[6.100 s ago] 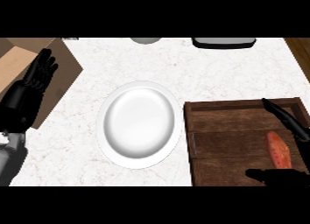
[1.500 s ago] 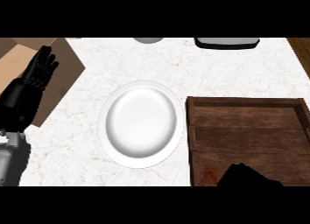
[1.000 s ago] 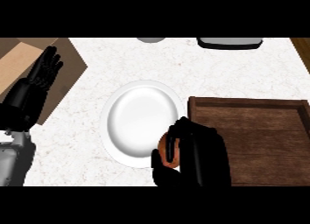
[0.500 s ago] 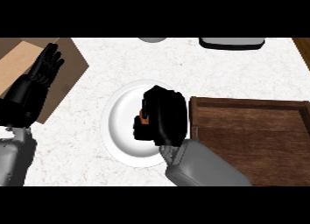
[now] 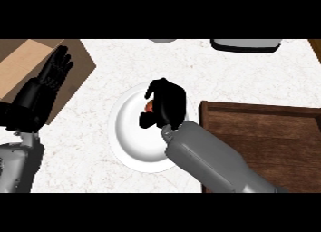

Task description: Pick the sweet potato from the tray and place it in the plate

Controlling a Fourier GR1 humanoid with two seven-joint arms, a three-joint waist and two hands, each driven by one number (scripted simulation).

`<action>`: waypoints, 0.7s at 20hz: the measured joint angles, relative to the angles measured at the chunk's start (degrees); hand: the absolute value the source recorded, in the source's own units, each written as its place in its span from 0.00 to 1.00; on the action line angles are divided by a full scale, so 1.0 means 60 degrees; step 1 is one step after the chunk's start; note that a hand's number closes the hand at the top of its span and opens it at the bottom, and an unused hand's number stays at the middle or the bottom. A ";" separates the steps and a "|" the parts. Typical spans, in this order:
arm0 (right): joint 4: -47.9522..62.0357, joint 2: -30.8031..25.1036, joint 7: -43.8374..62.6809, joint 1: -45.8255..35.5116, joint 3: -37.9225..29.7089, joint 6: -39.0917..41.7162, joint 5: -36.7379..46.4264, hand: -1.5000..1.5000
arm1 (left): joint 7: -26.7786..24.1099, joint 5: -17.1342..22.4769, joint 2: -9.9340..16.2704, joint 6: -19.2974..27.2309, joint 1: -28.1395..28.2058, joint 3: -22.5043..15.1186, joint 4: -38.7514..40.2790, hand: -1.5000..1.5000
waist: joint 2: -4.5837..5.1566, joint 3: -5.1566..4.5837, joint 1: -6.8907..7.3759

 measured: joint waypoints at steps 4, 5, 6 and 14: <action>0.0819 0.0001 -0.0741 -0.0229 0.0179 -0.0994 -0.1287 0.00 | -0.0035 -0.0119 -0.0153 0.0086 -0.0237 -0.0083 0.0203 0.50 | 0.0042 0.0004 0.0099; 0.0984 0.0002 -0.0970 -0.0319 0.0165 -0.1249 -0.1575 0.00 | -0.0024 -0.0119 -0.0168 0.0073 -0.0246 -0.0103 0.0188 0.50 | 0.0052 0.0006 0.0138; 0.1106 0.0001 -0.1223 -0.0378 0.0130 -0.1513 -0.1840 0.00 | -0.0024 -0.0040 -0.0116 -0.0011 -0.0323 -0.0044 0.0223 0.50 | 0.0070 0.0007 0.0185; 0.1216 -0.0015 -0.2920 -0.0532 -0.0047 -0.3876 -0.3136 0.00 | 0.0043 -0.0034 -0.0053 -0.0061 -0.0275 0.0049 0.0142 0.50 | 0.0034 0.0012 0.0146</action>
